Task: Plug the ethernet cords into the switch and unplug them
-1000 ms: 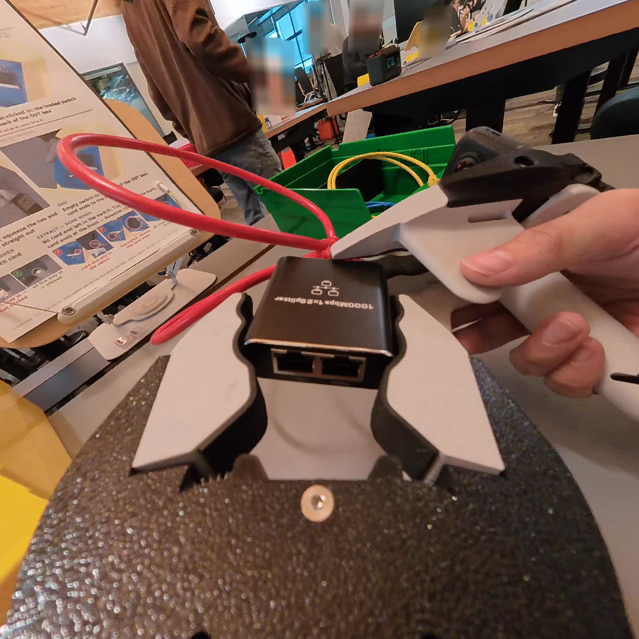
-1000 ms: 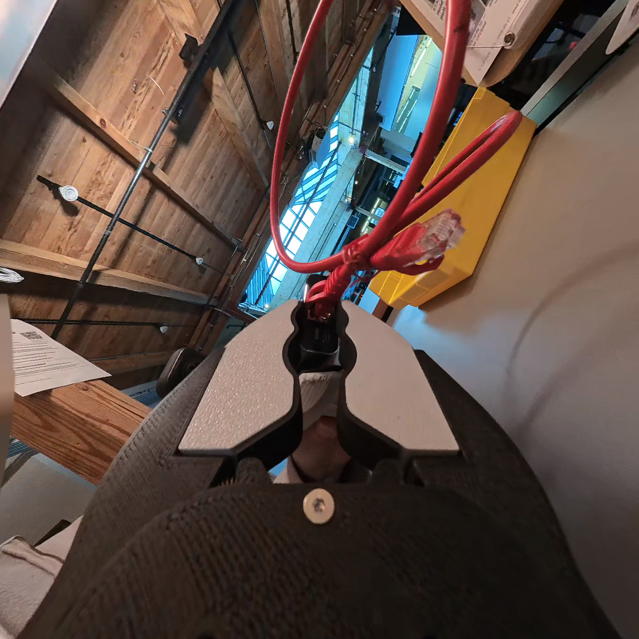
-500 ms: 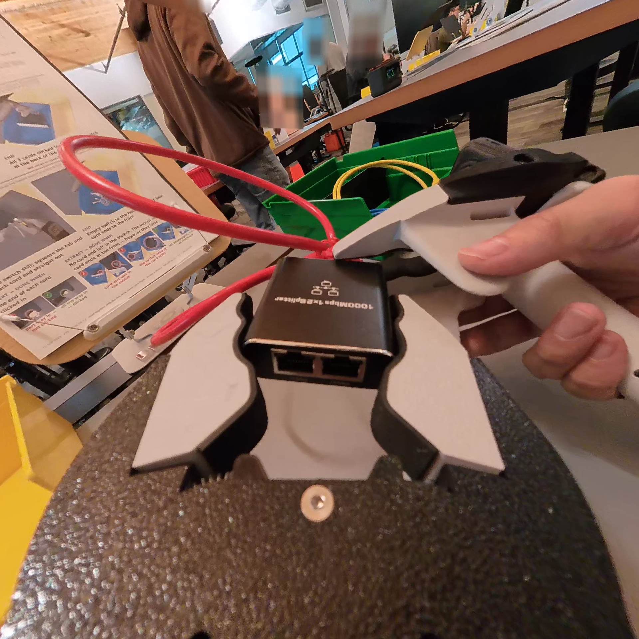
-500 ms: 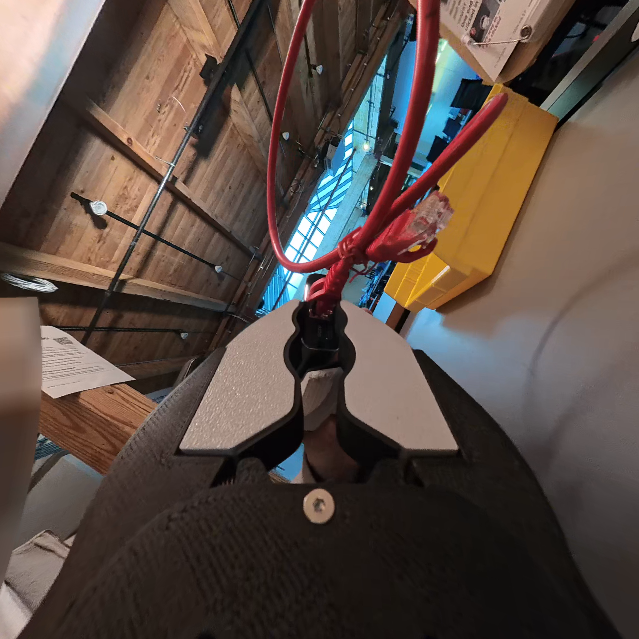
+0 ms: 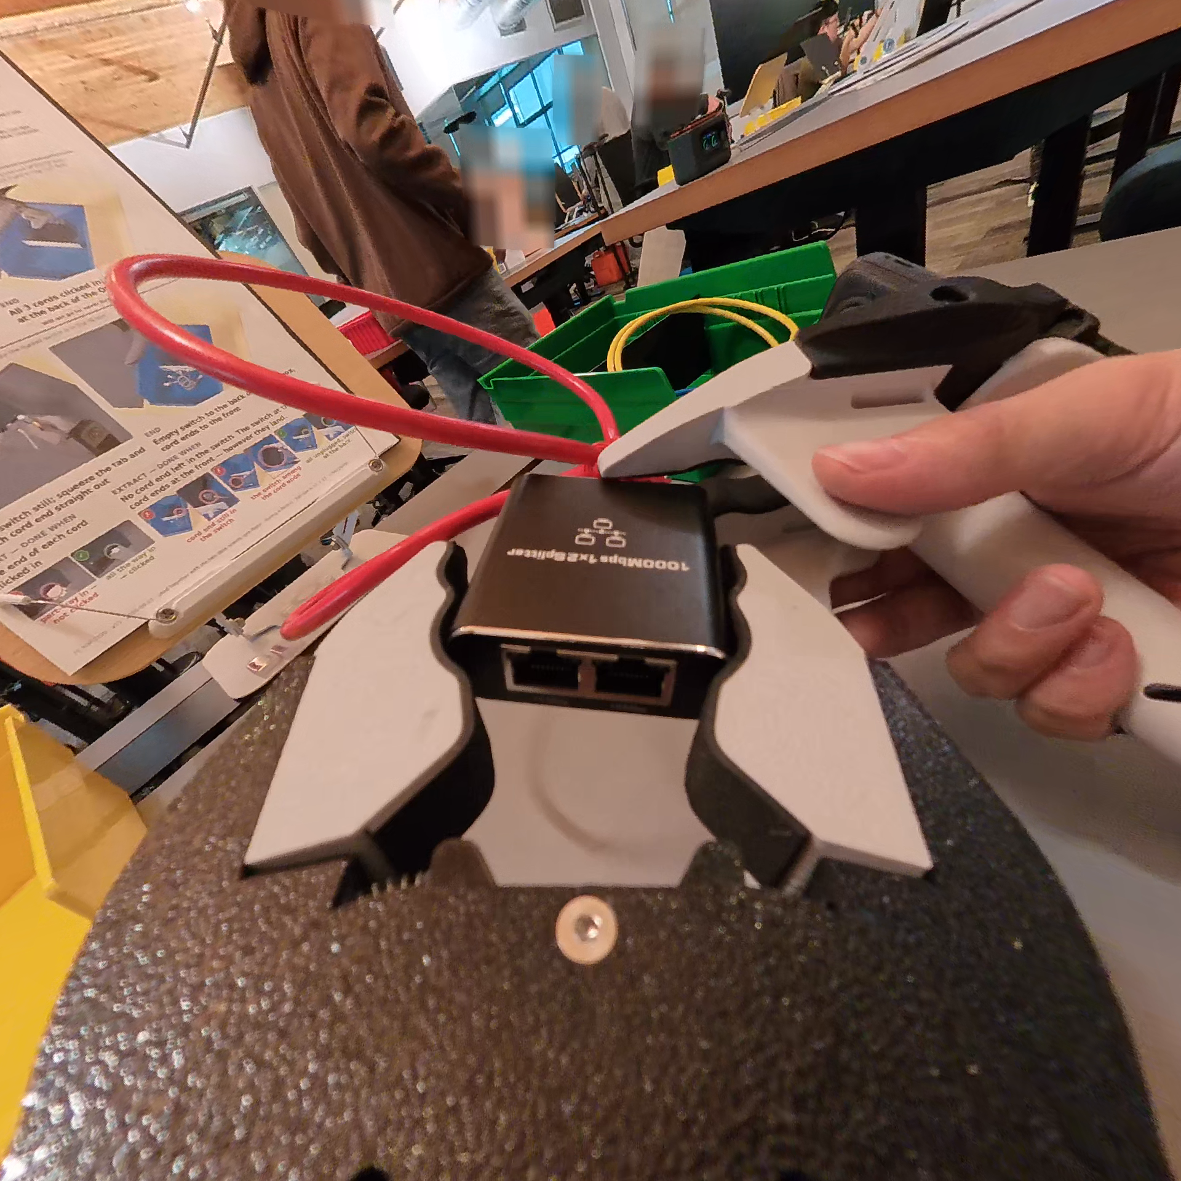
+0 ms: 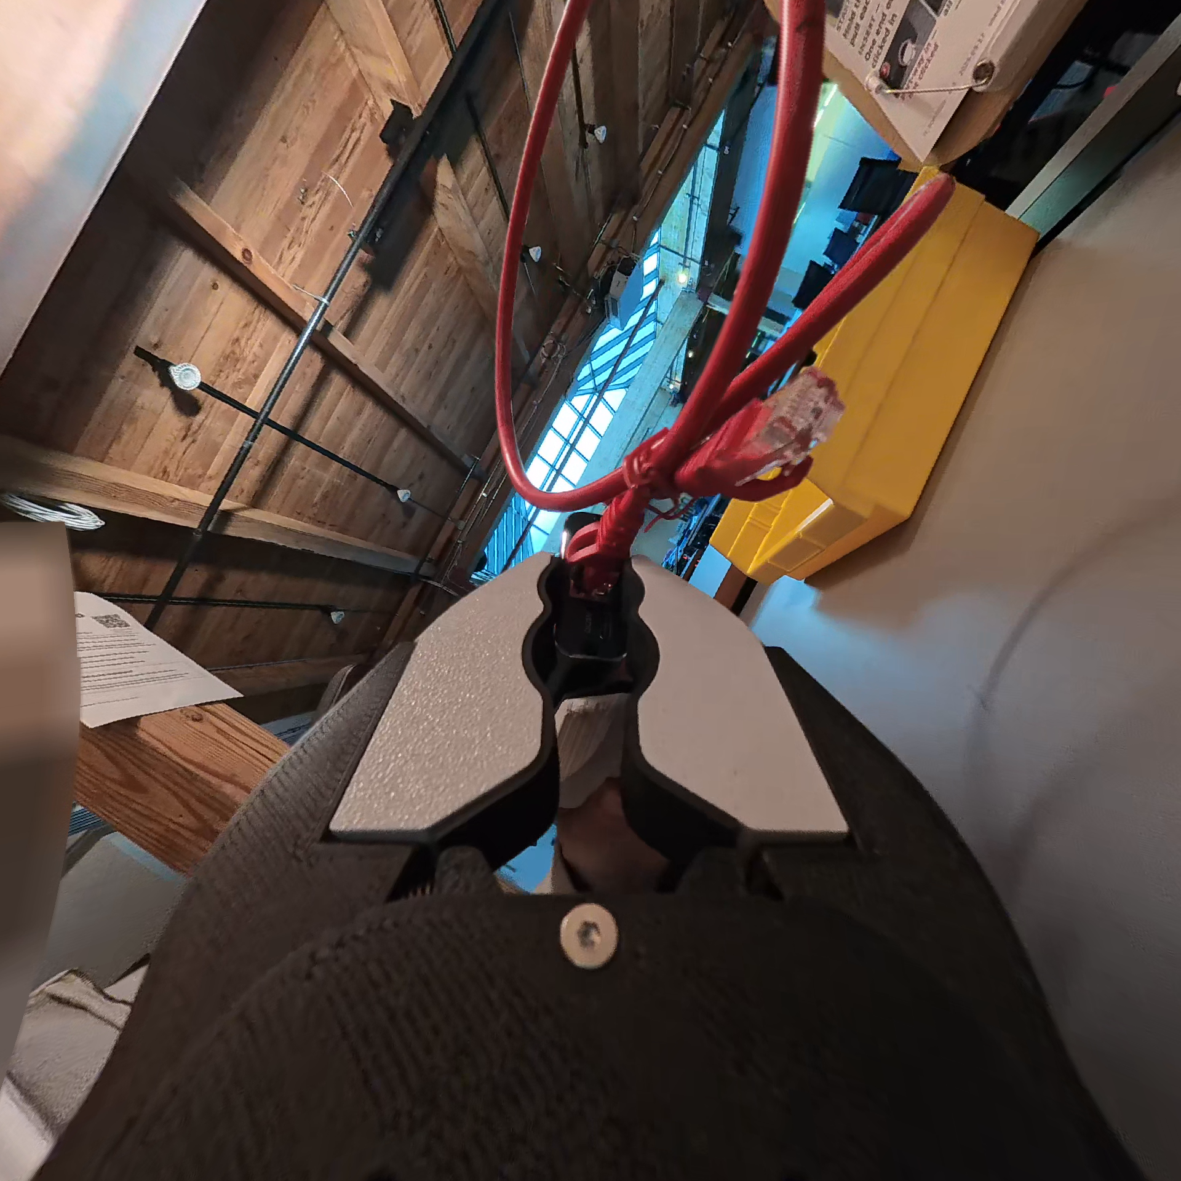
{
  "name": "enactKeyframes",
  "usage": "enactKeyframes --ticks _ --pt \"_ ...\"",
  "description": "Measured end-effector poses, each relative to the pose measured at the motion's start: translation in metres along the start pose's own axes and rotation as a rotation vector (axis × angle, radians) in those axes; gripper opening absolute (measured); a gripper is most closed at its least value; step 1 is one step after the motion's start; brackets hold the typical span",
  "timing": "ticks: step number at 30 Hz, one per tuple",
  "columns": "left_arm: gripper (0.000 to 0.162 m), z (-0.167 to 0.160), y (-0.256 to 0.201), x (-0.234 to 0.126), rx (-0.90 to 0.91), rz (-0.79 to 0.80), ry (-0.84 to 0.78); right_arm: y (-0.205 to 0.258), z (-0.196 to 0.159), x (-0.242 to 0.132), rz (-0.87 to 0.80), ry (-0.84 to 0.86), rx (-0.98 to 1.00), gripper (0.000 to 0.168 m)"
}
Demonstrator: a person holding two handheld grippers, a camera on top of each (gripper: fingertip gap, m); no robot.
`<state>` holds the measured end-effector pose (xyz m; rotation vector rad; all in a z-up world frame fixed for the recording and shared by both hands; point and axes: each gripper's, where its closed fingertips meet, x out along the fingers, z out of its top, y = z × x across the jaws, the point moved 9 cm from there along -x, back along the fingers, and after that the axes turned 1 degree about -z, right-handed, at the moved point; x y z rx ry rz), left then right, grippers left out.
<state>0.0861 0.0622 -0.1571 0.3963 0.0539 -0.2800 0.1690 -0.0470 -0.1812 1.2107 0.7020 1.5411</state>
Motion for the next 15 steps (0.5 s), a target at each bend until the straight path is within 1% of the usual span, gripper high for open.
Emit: enactKeyframes --ticks 7,15 --pt "0.075 -0.0034 -0.0013 0.0022 -0.006 0.021 0.008 -0.0039 -0.0007 0.0 0.0 -0.021 -0.007 0.016" --pt "0.075 -0.0032 -0.0075 0.0049 -0.016 0.074 -0.011 -0.005 -0.0076 -0.0007 0.026 -0.139 0.01 0.015"
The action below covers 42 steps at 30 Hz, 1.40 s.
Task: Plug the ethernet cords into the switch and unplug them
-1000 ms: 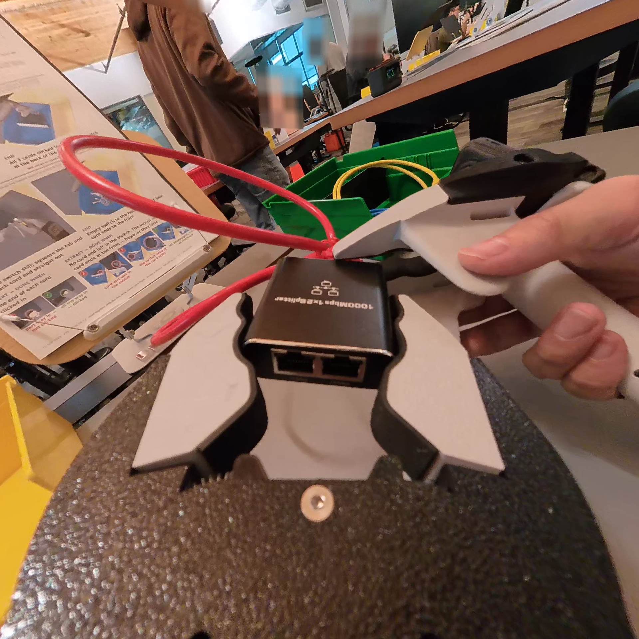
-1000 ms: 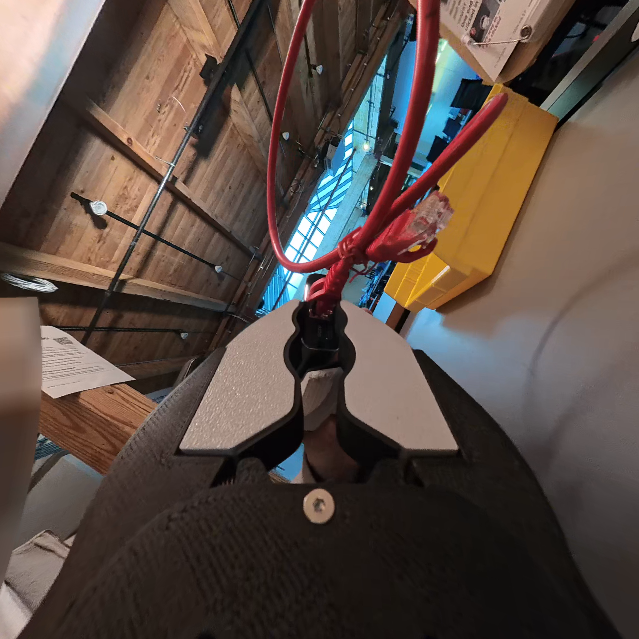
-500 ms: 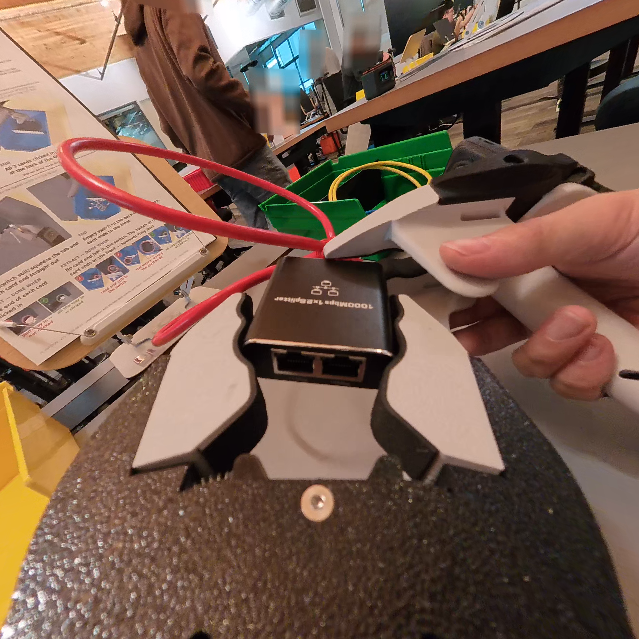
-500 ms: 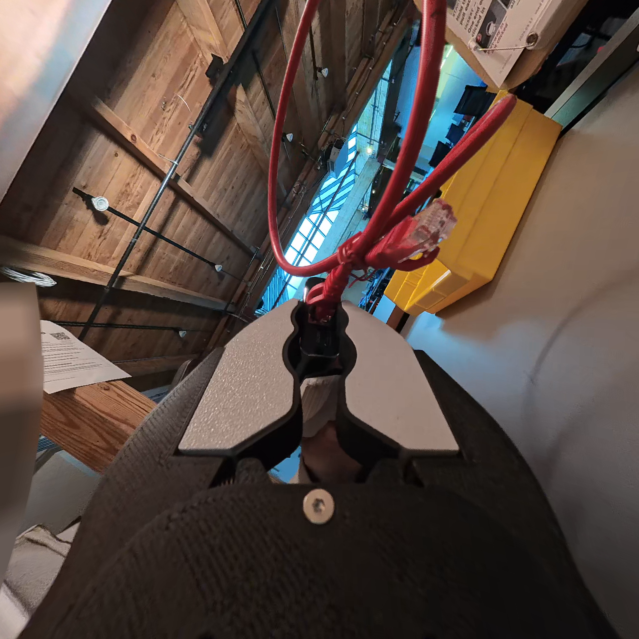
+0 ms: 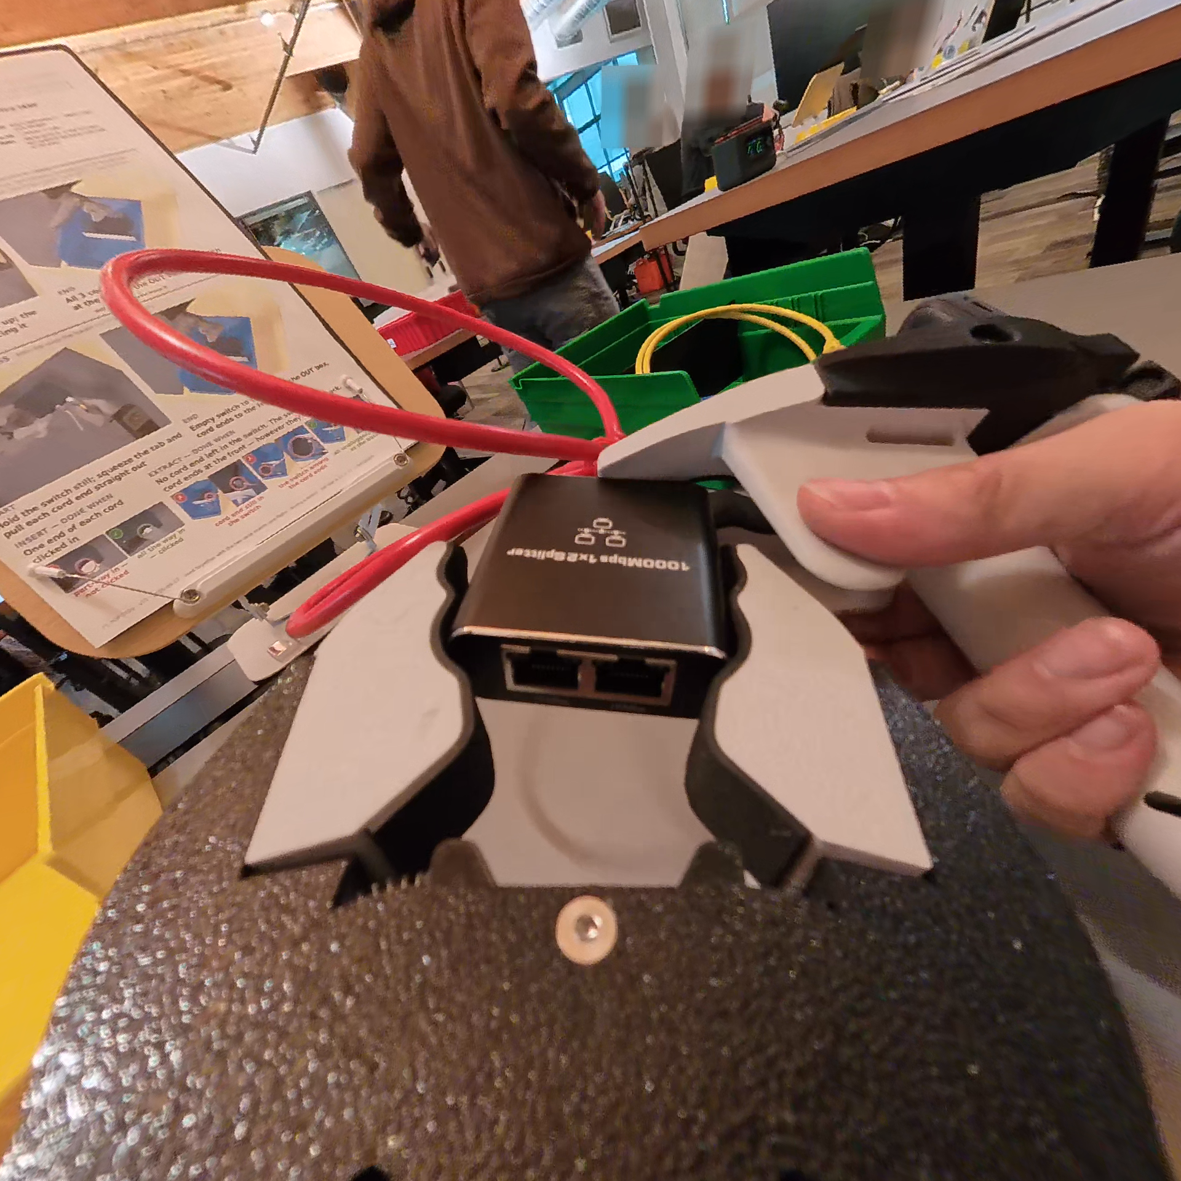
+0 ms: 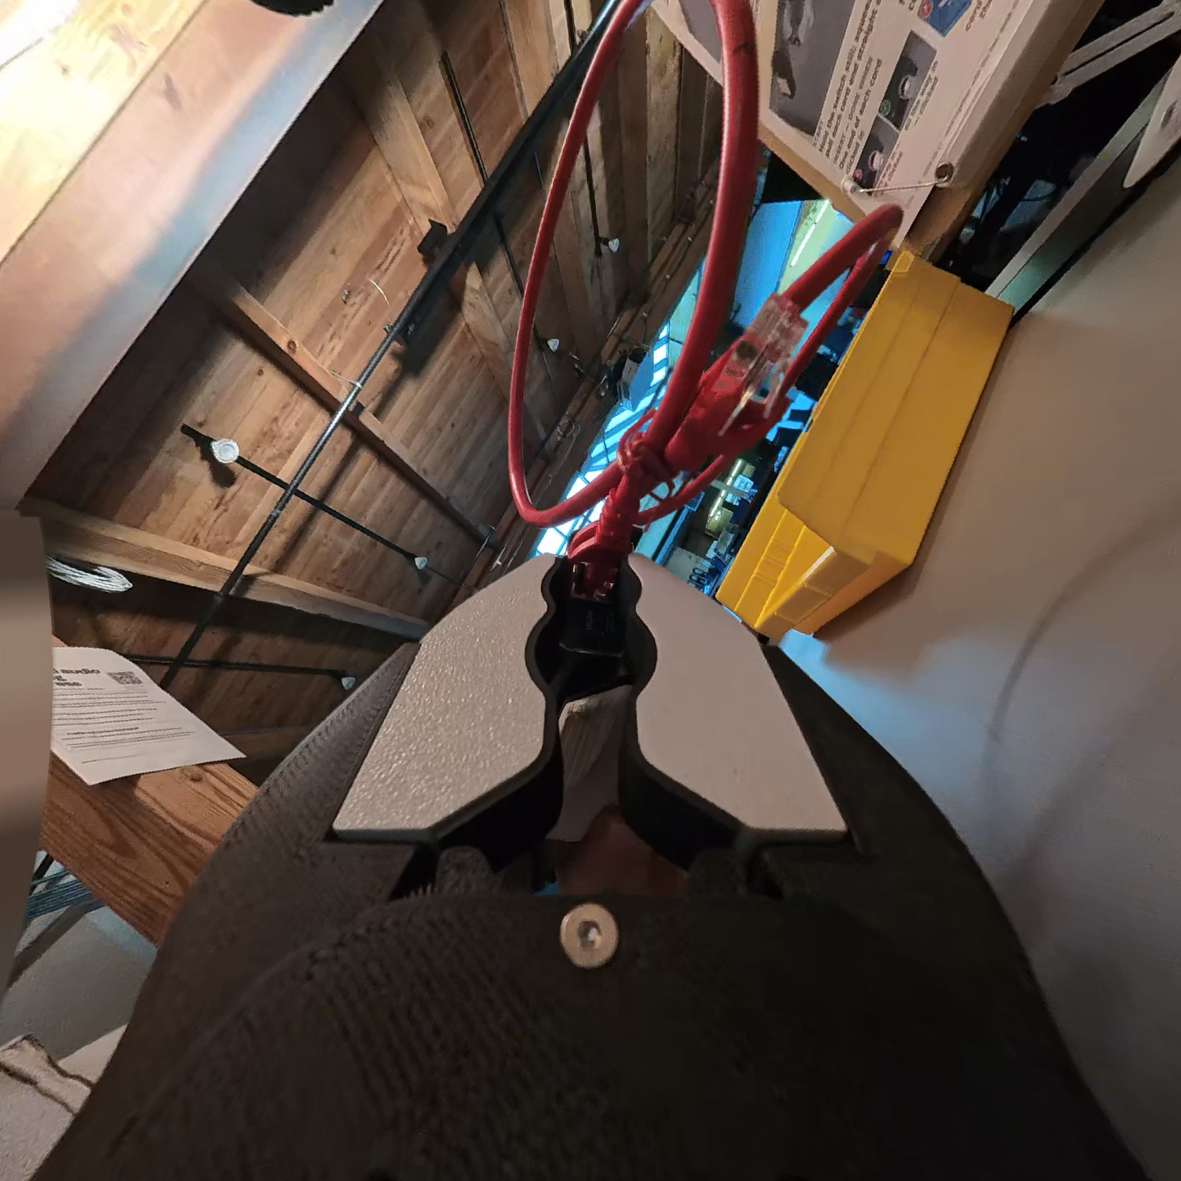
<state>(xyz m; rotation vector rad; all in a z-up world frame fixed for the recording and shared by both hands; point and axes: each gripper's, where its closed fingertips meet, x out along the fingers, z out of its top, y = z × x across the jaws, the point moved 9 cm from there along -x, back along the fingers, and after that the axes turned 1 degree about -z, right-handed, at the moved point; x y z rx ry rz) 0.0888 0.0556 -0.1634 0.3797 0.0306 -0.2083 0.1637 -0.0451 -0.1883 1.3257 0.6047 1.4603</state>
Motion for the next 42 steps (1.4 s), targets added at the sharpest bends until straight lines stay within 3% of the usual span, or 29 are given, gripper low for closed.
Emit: enactKeyframes --ticks 6,23,29,42 --pt "0.075 0.001 -0.004 0.001 0.004 0.035 0.006 -0.002 -0.004 -0.001 0.019 -0.064 0.033 0.014" --pt "0.076 -0.004 -0.008 0.003 0.032 0.09 0.011 -0.004 0.001 -0.001 0.024 -0.004 -0.104 0.015" --pt "0.075 -0.009 0.001 0.002 0.029 -0.036 0.019 -0.009 0.006 -0.002 0.025 0.095 -0.125 0.015" --pt "0.075 -0.009 0.001 0.001 0.002 -0.022 0.014 -0.007 0.008 0.001 0.039 0.12 -0.177 0.015"
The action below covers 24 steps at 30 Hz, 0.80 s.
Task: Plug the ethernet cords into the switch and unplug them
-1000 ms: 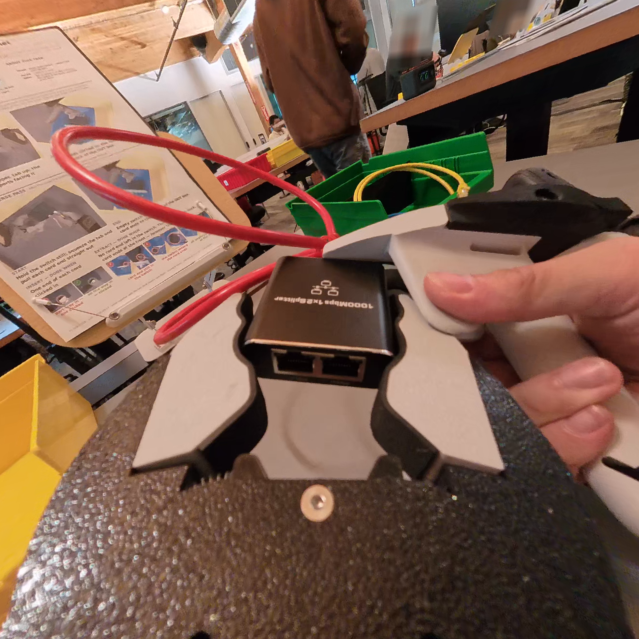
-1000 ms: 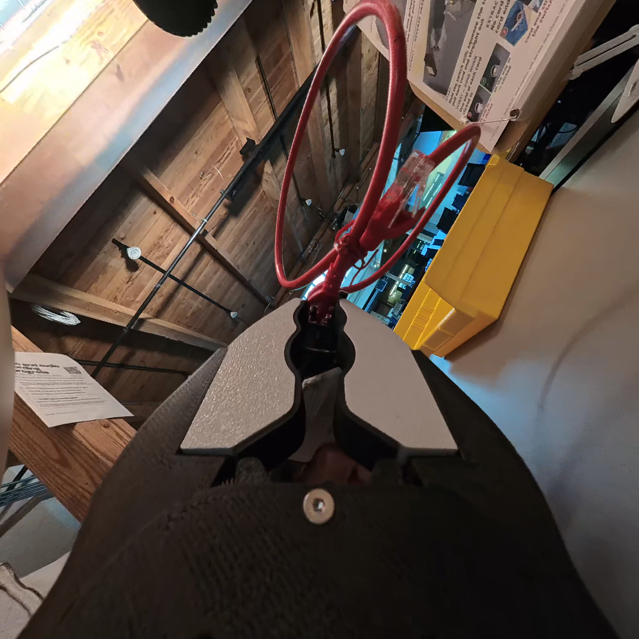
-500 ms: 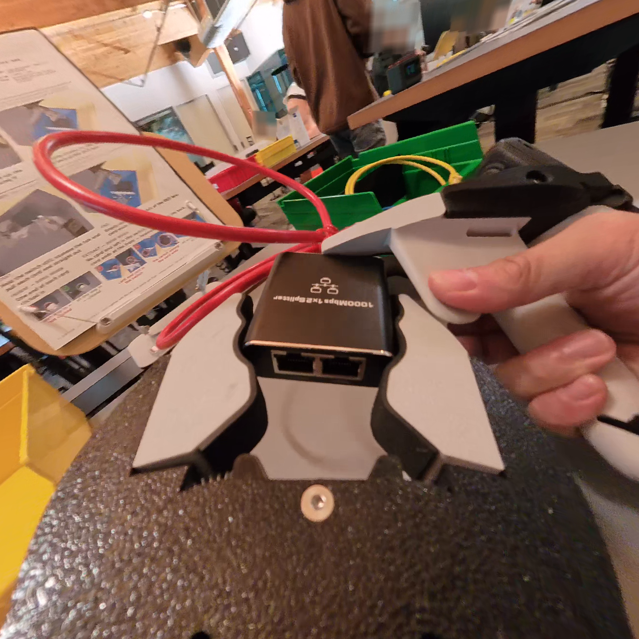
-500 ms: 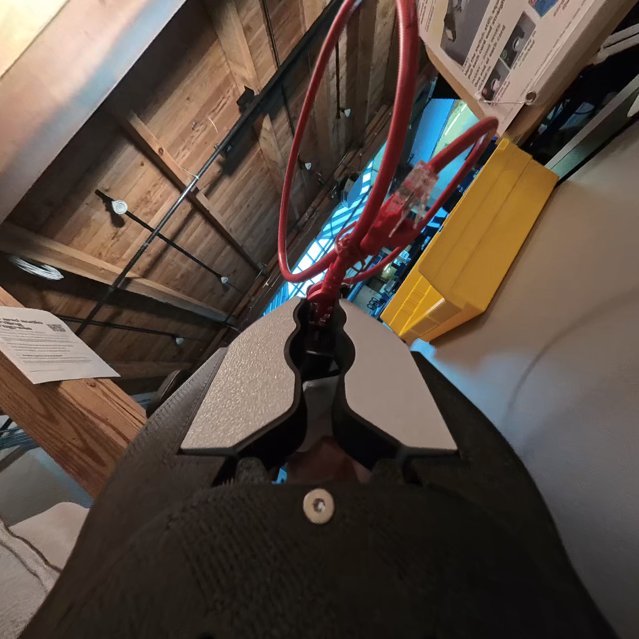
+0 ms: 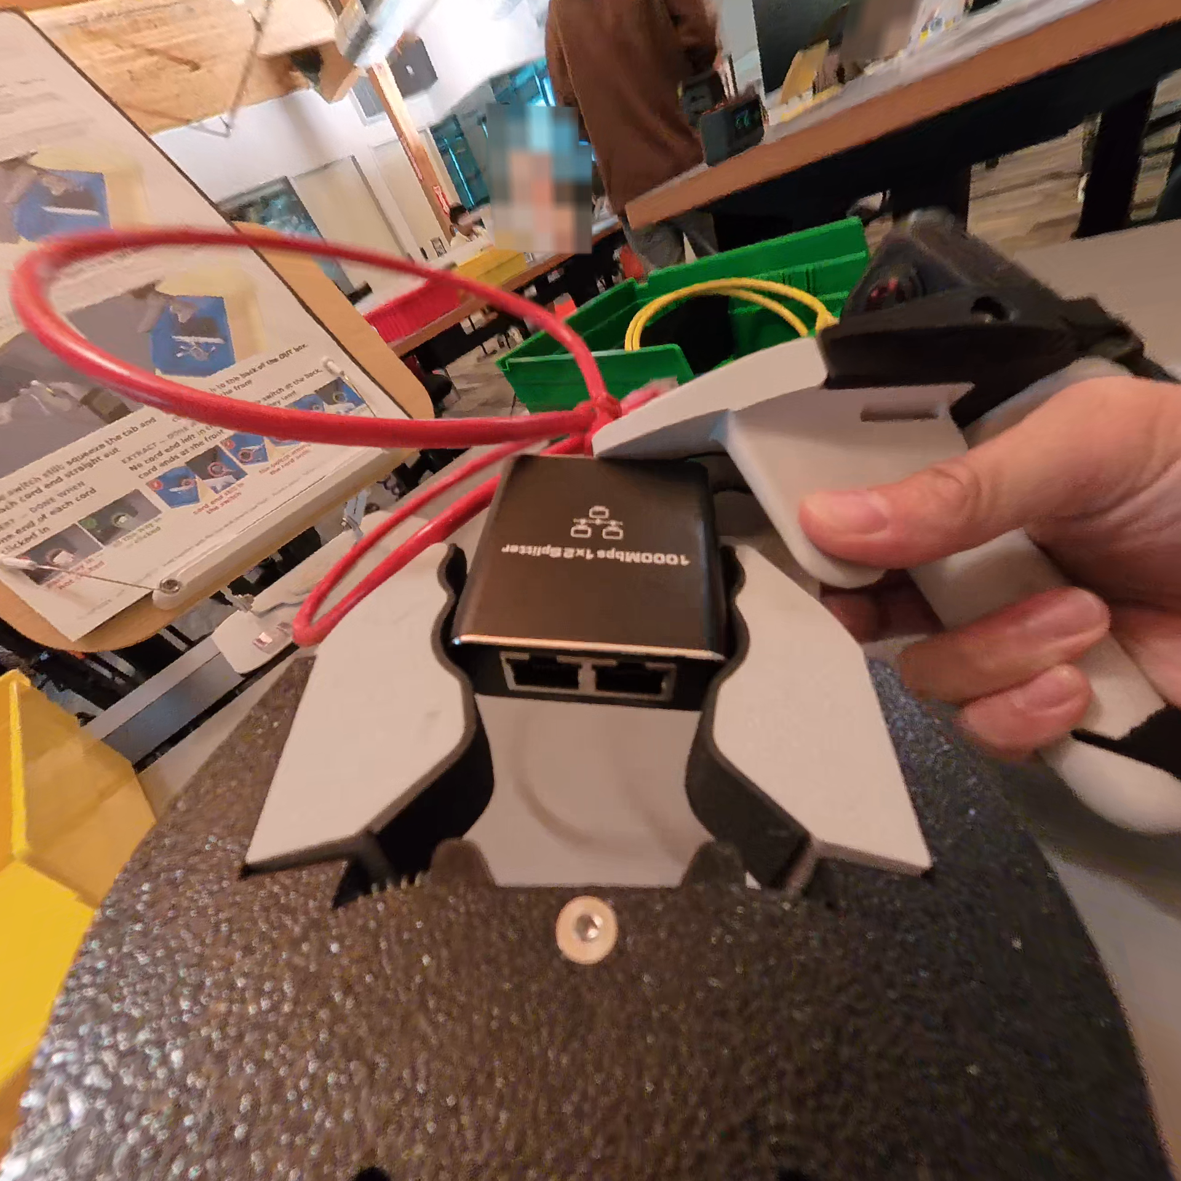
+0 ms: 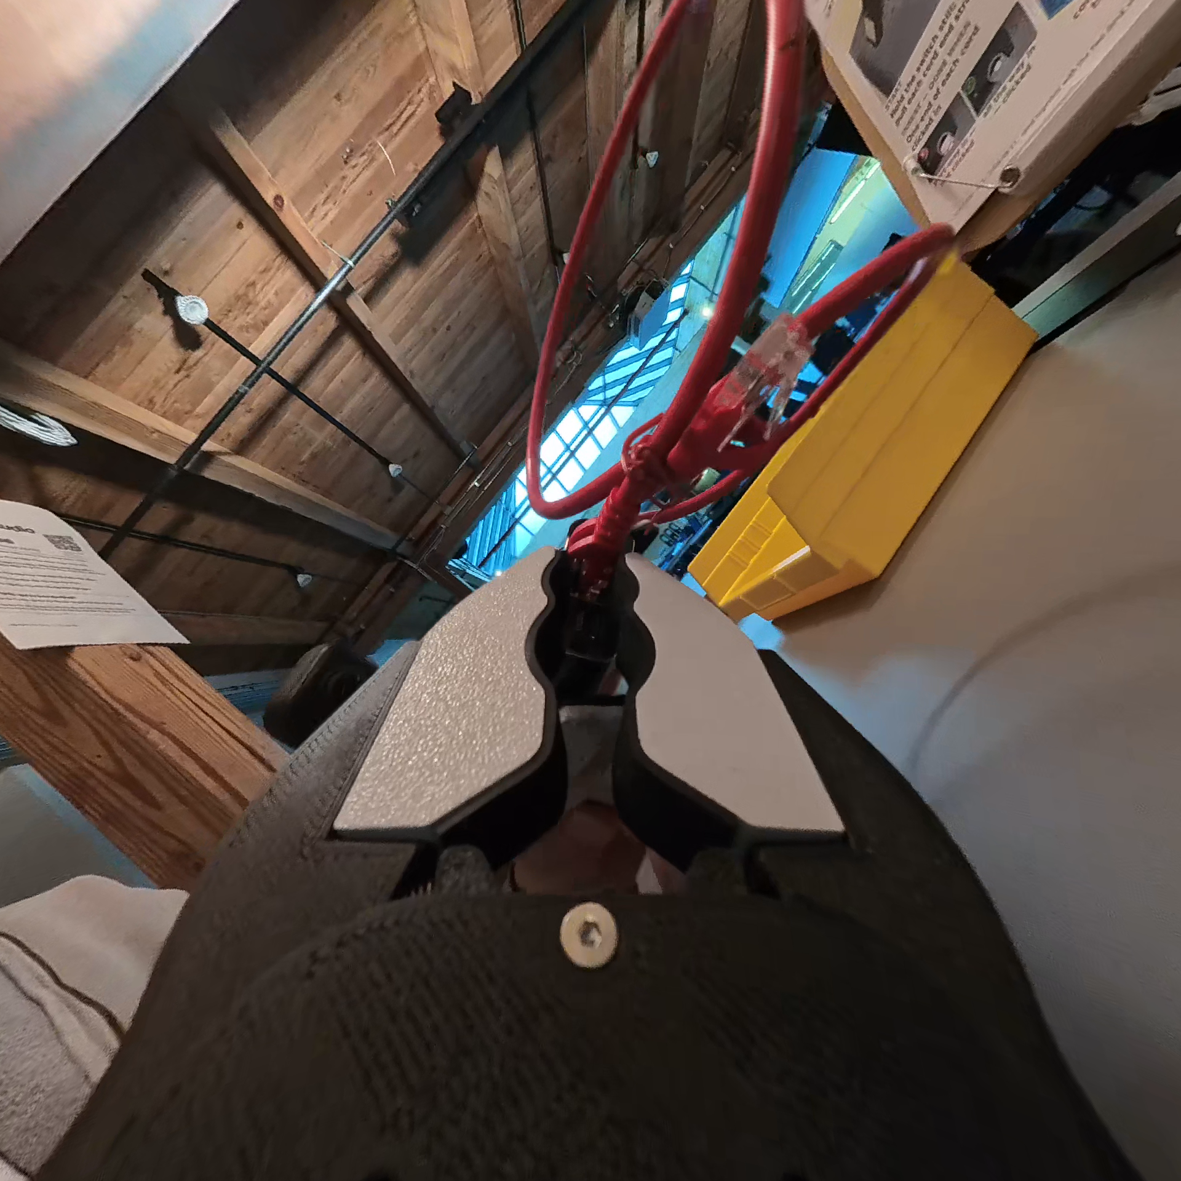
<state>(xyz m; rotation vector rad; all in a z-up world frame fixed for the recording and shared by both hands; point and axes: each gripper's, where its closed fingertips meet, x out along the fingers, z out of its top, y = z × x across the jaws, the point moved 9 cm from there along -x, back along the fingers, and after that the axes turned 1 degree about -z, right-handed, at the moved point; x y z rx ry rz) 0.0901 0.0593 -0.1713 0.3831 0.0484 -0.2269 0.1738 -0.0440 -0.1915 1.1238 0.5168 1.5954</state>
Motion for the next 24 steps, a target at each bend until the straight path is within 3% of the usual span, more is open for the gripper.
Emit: enactKeyframes --ticks 24 --pt "0.074 0.0058 -0.0008 -0.0073 0.04 0.014 -0.114 0.0094 0.0015 0.0055 0.042 -0.026 0.013 0.014"
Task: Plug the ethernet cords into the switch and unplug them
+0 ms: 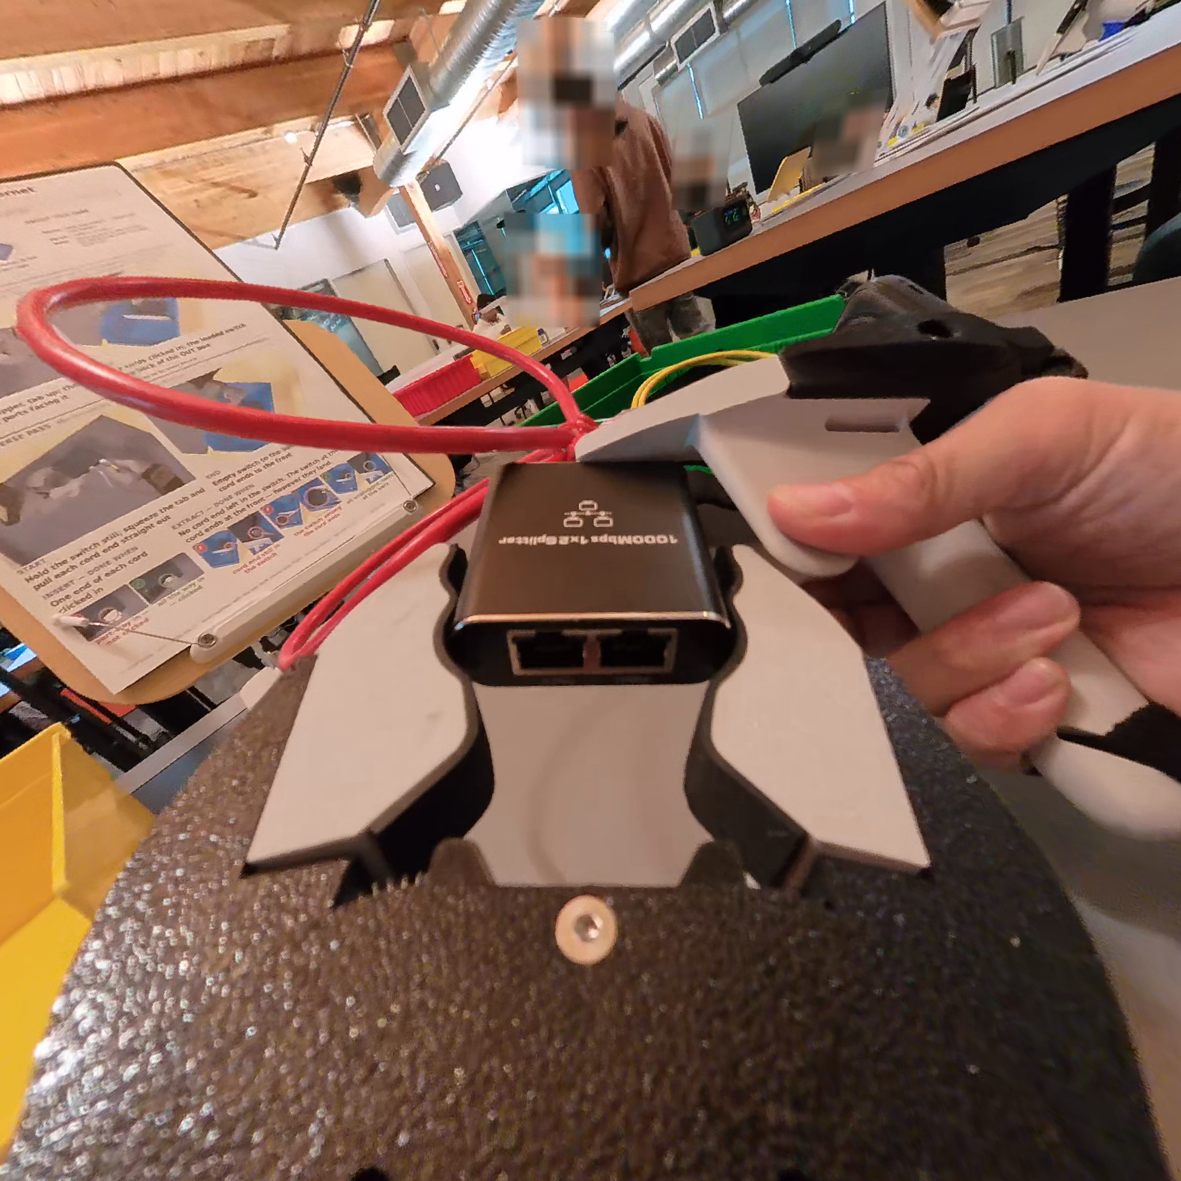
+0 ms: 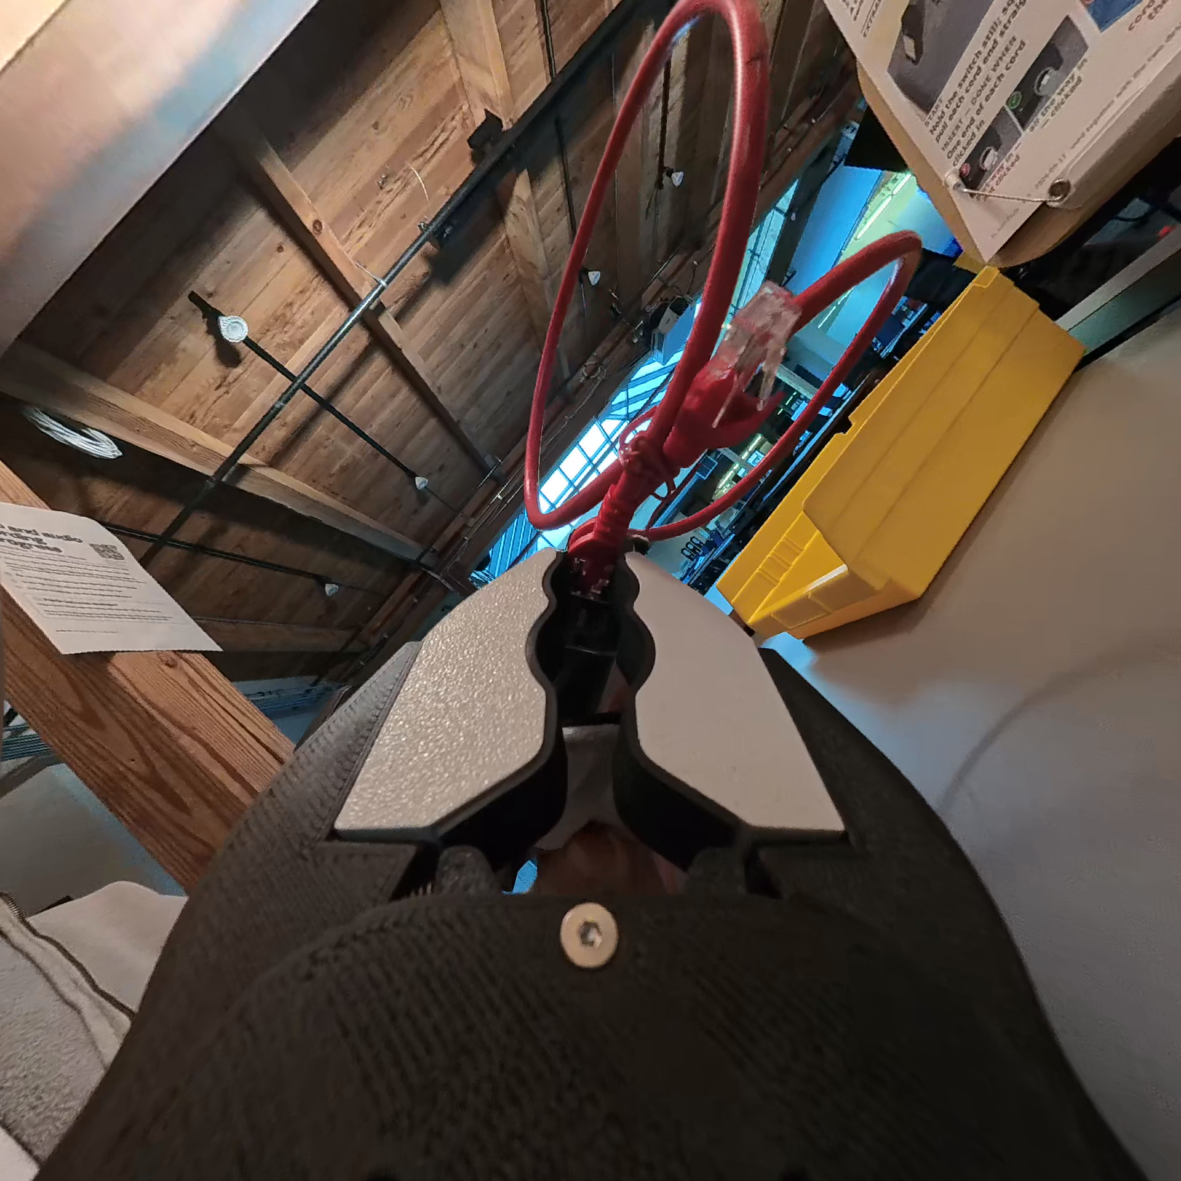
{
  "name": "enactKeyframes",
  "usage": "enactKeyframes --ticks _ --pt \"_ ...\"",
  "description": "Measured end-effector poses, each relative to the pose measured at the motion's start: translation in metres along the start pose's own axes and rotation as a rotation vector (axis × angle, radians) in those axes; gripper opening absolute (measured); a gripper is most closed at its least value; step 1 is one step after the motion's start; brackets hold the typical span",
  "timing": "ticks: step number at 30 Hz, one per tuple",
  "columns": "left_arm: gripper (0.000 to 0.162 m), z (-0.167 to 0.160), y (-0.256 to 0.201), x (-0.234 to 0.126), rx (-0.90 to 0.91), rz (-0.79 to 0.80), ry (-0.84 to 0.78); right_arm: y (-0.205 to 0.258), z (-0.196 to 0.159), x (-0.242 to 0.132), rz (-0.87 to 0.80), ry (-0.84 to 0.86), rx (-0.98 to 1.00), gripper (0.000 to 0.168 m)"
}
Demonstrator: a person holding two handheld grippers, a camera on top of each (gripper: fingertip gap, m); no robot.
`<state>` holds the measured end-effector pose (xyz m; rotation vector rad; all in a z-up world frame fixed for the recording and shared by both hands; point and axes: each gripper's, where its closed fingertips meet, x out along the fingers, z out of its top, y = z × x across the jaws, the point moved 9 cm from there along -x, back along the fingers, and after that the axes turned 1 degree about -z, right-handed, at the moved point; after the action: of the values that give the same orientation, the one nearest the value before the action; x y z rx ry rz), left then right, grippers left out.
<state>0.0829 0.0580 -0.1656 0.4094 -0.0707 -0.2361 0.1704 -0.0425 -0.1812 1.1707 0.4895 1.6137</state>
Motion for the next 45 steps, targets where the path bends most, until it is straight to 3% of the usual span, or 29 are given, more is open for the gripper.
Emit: enactKeyframes --ticks 14,17,21,35,38,40,45 --pt "0.074 -0.009 0.001 0.008 -0.184 -0.06 0.103 0.003 0.013 0.0 -0.116 0.119 -0.269 0.015" --pt "0.074 -0.009 0.001 0.008 -0.199 -0.074 0.11 0.005 0.015 -0.001 -0.119 0.141 -0.32 0.015" --pt "0.074 -0.005 0.001 0.006 -0.109 -0.037 0.095 0.002 0.014 -0.001 -0.053 0.115 -0.237 0.014" --pt "0.074 -0.008 0.003 0.007 -0.218 -0.124 0.099 0.013 0.022 0.0 -0.11 0.232 -0.507 0.013" --pt "0.074 -0.015 0.011 -0.001 -0.268 -0.104 0.102 0.019 0.064 -0.026 -0.145 0.0 -0.507 0.013" --pt "0.074 -0.018 0.018 -0.005 -0.34 -0.066 0.069 0.025 0.08 -0.038 -0.183 0.066 -0.576 0.013" --pt "0.074 -0.013 0.016 -0.002 -0.21 -0.051 0.101 0.039 0.087 -0.037 -0.255 0.172 -0.736 0.013"
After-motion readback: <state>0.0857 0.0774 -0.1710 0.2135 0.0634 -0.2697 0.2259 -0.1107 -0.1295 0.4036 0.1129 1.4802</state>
